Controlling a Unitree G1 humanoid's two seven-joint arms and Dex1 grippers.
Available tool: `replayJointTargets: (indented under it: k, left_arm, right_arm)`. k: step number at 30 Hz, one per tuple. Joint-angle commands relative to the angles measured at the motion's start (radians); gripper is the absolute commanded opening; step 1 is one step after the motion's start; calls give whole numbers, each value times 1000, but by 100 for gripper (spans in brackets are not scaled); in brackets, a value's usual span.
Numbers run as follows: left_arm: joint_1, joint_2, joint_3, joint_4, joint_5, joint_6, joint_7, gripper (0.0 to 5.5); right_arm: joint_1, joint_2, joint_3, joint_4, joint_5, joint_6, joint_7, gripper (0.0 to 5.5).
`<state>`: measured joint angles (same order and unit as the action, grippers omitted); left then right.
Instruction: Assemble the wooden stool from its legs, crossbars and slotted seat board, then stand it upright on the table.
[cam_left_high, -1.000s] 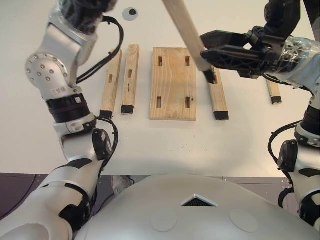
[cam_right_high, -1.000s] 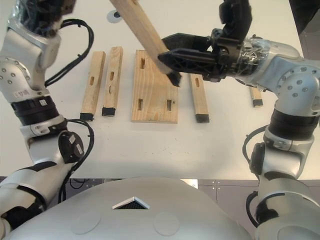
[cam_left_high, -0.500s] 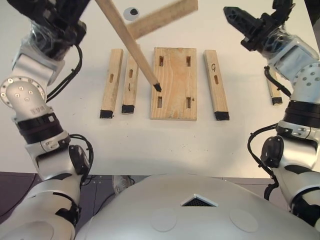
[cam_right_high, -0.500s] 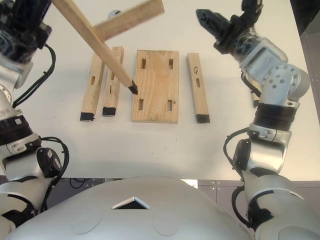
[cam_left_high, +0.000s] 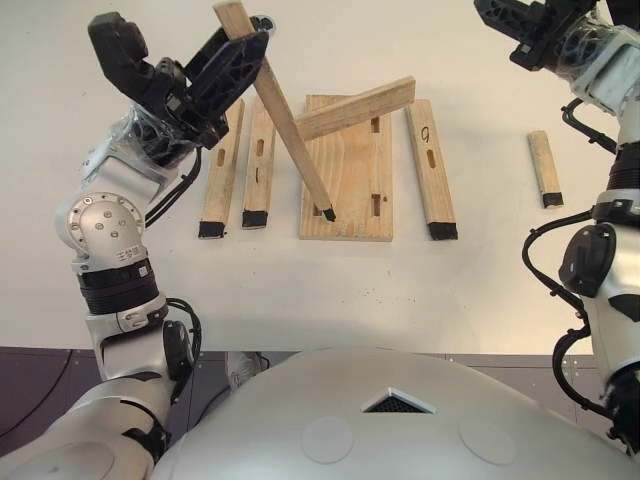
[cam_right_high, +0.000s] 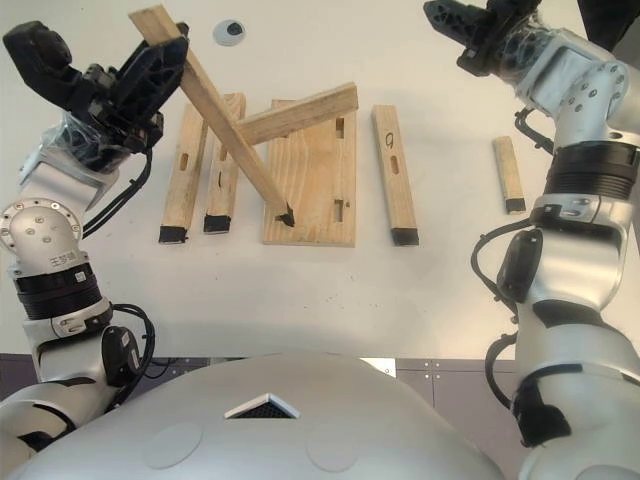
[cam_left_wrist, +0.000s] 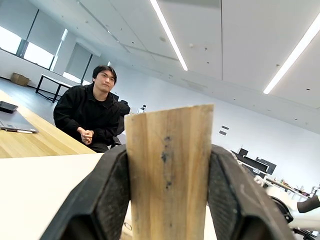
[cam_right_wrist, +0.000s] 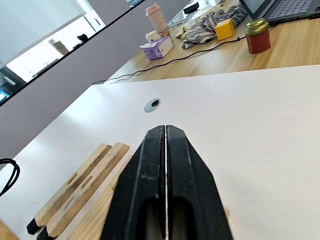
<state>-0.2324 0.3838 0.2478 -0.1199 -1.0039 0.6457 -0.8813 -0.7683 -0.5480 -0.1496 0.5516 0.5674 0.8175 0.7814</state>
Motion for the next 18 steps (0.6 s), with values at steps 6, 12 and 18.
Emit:
replayJointTargets:
  k: [6,12,18]
  left_arm:
    - [-71,44,-25,173,125,-83,-92,200]
    - [-123,143,-107,242,212,-73,-220,200]
    - [-52,386,-220,68,292,-36,-378,200]
  right_arm:
    - [-54,-28,13,40,-62,-17,67,0]
    - [-38,-24,2,31,-73,-19,80,0]
    - [42,-19,-34,-38,-58,-13,68,0]
